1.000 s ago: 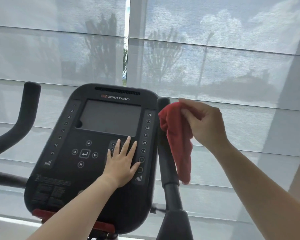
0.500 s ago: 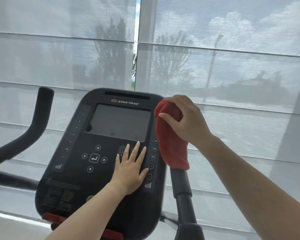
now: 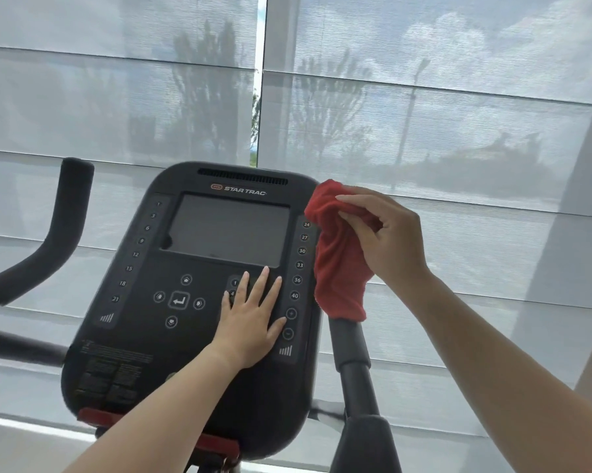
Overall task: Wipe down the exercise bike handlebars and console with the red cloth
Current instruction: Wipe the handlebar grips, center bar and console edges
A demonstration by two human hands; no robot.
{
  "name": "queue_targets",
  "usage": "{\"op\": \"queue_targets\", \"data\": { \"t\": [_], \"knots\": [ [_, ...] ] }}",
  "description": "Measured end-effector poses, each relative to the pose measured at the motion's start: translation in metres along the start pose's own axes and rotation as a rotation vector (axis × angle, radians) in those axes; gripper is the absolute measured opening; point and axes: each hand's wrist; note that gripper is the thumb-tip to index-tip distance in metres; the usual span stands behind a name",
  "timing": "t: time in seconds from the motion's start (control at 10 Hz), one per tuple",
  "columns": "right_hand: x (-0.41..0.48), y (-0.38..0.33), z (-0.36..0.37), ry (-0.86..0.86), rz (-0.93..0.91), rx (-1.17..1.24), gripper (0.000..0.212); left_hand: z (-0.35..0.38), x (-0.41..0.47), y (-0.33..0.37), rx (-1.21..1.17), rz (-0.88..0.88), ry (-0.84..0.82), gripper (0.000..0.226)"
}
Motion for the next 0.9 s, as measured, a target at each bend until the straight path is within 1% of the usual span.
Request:
{"op": "queue_targets", "data": {
  "t": [0.1, 0.2, 0.4, 0.5, 0.6, 0.7, 0.8, 0.9],
  "knots": [
    [-0.004, -0.004, -0.014, 0.036, 0.130, 0.106, 0.019, 0.001, 0.000, 0.001, 0.000, 0.003, 0.007, 0.068],
    [-0.004, -0.011, -0.029, 0.060, 0.211, 0.200, 0.016, 0.002, 0.000, 0.001, -0.006, -0.001, 0.010, 0.068],
    [0.003, -0.025, -0.050, -0.080, 0.310, 0.446, 0.017, 0.002, 0.000, 0.002, 0.003, -0.016, 0.012, 0.068],
    [0.002, -0.024, -0.047, -0.119, 0.339, 0.484, 0.019, 0.003, 0.000, 0.002, -0.012, -0.013, 0.018, 0.068],
    [-0.020, -0.018, -0.032, -0.154, 0.298, 0.240, 0.026, 0.002, 0.000, 0.002, -0.007, -0.012, 0.022, 0.068],
    [-0.059, -0.007, -0.017, -0.296, 0.120, -0.090, 0.020, 0.003, 0.000, 0.002, -0.014, -0.011, 0.021, 0.068],
    [-0.077, -0.005, -0.021, -0.405, 0.127, -0.131, 0.023, 0.002, 0.001, 0.002, -0.014, -0.005, 0.020, 0.068],
    [-0.079, -0.009, -0.032, -0.588, 0.145, -0.135, 0.048, 0.002, 0.001, 0.001, -0.010, -0.006, 0.024, 0.068]
  ]
}}
Point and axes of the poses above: each hand's wrist, its own x-axis towards the middle knuckle, its own z-axis out of the palm, y = z × x, and after that the axes turned 7 degrees about -x, right-handed
